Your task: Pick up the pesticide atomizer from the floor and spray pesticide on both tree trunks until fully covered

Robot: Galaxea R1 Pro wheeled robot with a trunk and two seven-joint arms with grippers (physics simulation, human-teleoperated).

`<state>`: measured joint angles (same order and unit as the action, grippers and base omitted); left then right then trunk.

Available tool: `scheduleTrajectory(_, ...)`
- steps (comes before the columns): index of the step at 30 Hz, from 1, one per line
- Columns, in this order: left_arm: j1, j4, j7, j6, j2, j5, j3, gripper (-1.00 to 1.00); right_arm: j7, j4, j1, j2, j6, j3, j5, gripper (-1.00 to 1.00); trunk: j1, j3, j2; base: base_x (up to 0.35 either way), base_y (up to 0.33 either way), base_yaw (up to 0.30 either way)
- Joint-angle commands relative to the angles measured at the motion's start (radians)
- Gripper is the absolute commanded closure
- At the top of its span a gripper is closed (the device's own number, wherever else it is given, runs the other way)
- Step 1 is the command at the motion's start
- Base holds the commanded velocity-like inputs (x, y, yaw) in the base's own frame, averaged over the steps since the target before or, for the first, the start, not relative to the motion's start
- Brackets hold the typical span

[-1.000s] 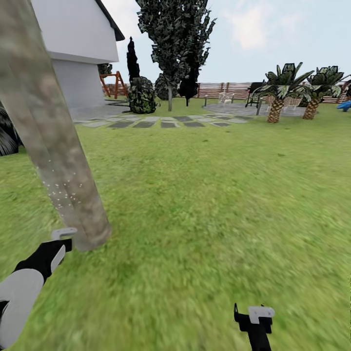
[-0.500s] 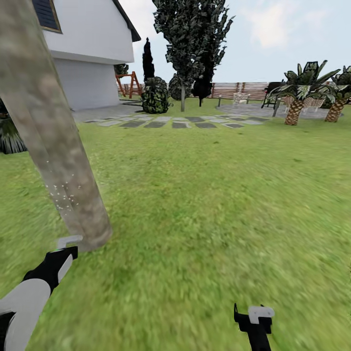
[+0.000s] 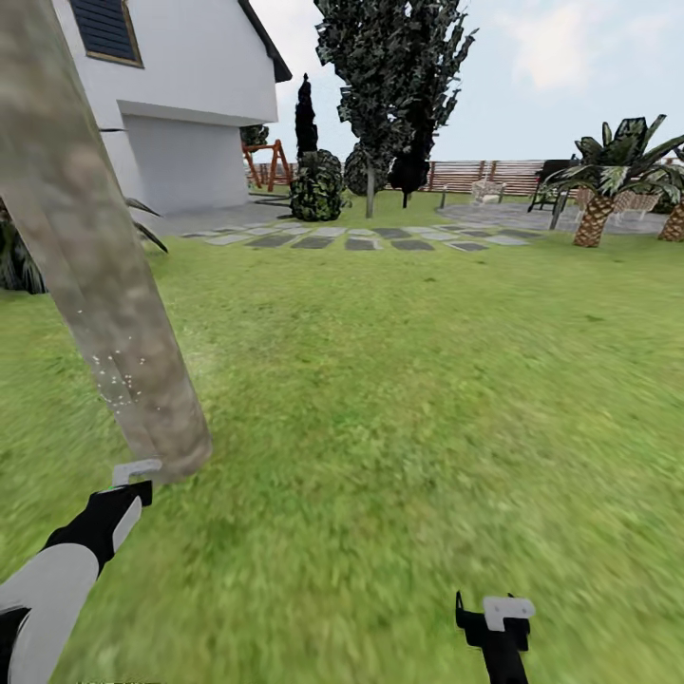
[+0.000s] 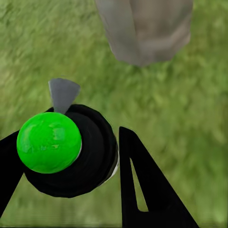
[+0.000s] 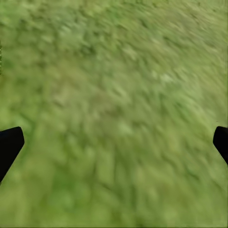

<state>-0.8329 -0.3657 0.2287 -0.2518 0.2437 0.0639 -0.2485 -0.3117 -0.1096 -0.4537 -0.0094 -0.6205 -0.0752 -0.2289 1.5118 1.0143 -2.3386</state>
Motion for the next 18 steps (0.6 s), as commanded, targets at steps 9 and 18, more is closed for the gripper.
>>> scheduleTrajectory(9, -0.001, 0.002, 0.0, -0.005, -0.001, 0.007, -0.005, 1.0, -0.002, 0.001, 0.0, 0.0, -0.002, -0.008, -0.011, -1.0, 0.0, 0.001, 0.0, 0.198, -0.229, 0.201)
scheduleTrajectory(18, -0.001, 0.002, 0.001, -0.004, -0.003, 0.007, -0.004, 1.0, -0.002, 0.001, 0.0, 0.0, -0.002, -0.008, -0.011, -1.0, 0.0, 0.001, 0.0, 0.183, -0.223, 0.002)
